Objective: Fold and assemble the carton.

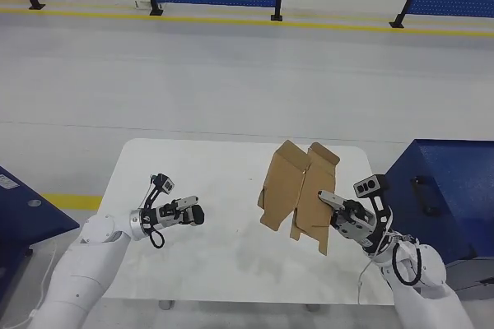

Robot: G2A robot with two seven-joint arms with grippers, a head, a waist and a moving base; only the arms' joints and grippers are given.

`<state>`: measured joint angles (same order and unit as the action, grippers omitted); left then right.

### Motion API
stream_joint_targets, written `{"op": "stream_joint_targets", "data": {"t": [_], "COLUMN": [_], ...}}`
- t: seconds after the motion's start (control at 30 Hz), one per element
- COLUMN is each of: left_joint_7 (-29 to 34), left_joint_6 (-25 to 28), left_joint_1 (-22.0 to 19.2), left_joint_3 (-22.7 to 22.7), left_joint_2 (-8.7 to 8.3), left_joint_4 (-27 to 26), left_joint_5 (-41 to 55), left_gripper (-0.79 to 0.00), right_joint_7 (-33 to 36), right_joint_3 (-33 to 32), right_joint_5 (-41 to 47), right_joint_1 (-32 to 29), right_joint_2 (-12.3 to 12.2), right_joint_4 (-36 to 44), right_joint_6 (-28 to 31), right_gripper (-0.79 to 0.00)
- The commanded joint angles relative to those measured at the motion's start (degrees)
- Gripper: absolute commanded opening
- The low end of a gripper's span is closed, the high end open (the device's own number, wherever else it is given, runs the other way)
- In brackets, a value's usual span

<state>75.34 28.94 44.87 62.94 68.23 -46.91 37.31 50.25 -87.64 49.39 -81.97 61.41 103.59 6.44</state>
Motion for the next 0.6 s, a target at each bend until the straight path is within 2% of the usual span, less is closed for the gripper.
{"op": "stream_joint_targets", "data": {"t": [0.0, 0.13, 0.3, 0.43, 0.57], "left_joint_7": [0.0, 0.0, 0.0, -2.24, -3.76], "left_joint_6": [0.0, 0.0, 0.0, -2.91, -5.78], "left_joint_1": [0.0, 0.0, 0.0, 0.79, 1.95], "left_joint_3": [0.0, 0.0, 0.0, -0.09, -0.26], "left_joint_2": [0.0, 0.0, 0.0, -0.18, -0.48], "left_joint_4": [0.0, 0.0, 0.0, -1.78, -5.92], "left_joint_5": [0.0, 0.0, 0.0, -1.71, -4.24], "left_gripper": [0.0, 0.0, 0.0, 0.0, 0.0], "right_joint_7": [-1.9, -6.2, -8.14, -7.76, -4.91], "right_joint_3": [-0.58, -0.48, 4.58, 7.91, 10.52], "right_joint_5": [-2.1, -13.5, -23.79, -25.64, -25.59], "right_joint_1": [0.29, 1.66, 5.8, 8.06, 9.13], "right_joint_2": [-0.08, -0.38, -0.19, 0.19, 0.45], "right_joint_4": [-0.09, -1.91, -8.13, -11.16, -11.9], "right_joint_6": [-0.49, -0.65, -2.55, -2.78, -3.01], "right_gripper": [-0.785, -0.785, -0.785, -0.785, -0.785]}}
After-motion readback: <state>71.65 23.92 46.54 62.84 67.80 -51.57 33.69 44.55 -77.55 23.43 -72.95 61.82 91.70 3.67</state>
